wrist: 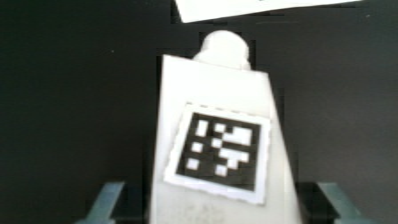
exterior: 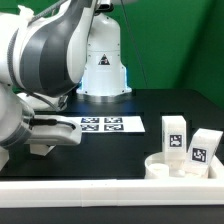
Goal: Assemble stool
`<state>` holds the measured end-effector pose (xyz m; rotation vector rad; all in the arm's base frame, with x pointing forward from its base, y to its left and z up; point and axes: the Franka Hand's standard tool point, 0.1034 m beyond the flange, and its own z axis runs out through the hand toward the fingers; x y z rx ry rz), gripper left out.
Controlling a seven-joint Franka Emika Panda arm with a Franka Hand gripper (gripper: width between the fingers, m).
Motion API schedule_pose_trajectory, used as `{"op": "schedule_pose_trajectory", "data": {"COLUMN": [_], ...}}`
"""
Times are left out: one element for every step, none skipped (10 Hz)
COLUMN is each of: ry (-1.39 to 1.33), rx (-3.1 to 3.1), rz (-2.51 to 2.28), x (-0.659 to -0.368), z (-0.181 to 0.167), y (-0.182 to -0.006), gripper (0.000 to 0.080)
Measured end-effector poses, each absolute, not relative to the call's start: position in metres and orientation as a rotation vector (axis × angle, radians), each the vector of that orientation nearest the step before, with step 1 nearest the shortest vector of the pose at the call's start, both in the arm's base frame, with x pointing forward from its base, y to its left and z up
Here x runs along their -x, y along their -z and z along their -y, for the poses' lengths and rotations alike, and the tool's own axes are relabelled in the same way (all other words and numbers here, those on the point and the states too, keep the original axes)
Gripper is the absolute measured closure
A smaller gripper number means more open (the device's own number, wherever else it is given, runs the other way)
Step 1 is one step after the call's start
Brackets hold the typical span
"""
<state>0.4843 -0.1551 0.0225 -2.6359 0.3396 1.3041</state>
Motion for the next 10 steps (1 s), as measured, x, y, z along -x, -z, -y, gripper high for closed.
{"op": "schedule_pose_trajectory", "data": {"ry": [-1.286, -1.271, -1.256, -1.248, -1.236, -1.231, -1.202, -1.201, -1.19, -1.053], "rx": [2.651, 2.667, 2.683, 2.692, 2.703, 2.708, 2.728, 2.729, 2.735, 2.806], "rz": [-0.358, -0.385, -0.417, -0.492, -0.545, -0.567, -0.565, -0.566, -0.567, -0.567], "x": [-0.492, -0.503, -0.515, -0.527, -0.535, -0.537, -0.54, -0.541, -0.542, -0.557], "z": [0.15, 0.139, 0.128, 0.117, 0.11, 0.11, 0.113, 0.113, 0.114, 0.116], "y": [-0.037, -0.059, -0.081, -0.098, -0.109, -0.111, -0.108, -0.108, -0.107, -0.103], "gripper": [0.0473, 0.0473, 0.0472, 0.0472, 0.0472, 0.0472, 0.0472, 0.0472, 0.0472, 0.0472]}}
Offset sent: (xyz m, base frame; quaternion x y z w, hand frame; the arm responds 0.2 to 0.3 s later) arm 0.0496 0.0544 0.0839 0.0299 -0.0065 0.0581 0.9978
